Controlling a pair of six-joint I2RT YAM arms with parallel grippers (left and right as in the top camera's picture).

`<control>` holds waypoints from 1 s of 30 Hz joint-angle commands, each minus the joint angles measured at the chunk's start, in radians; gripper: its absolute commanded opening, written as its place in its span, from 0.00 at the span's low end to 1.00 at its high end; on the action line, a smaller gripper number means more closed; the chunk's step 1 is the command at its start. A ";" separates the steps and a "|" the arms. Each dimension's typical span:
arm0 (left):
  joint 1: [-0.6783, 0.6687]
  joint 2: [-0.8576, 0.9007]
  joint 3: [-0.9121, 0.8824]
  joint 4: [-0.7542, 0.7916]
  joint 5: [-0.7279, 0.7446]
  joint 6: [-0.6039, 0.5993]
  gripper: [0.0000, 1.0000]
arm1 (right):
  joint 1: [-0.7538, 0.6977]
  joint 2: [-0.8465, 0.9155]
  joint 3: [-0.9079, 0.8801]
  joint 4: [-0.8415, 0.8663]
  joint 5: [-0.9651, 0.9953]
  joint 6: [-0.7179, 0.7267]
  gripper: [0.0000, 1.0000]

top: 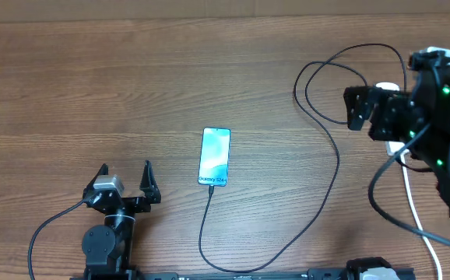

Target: Plug charger to phone and switch on socket

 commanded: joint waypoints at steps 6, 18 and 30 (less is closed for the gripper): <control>0.005 -0.011 -0.003 -0.001 -0.013 0.022 1.00 | 0.006 -0.116 -0.318 0.361 -0.076 -0.002 1.00; 0.005 -0.011 -0.003 -0.002 -0.013 0.022 1.00 | 0.006 -0.276 -0.697 0.682 -0.104 -0.001 1.00; 0.005 -0.011 -0.003 -0.002 -0.013 0.022 1.00 | 0.006 -0.456 -1.025 1.034 -0.111 -0.001 1.00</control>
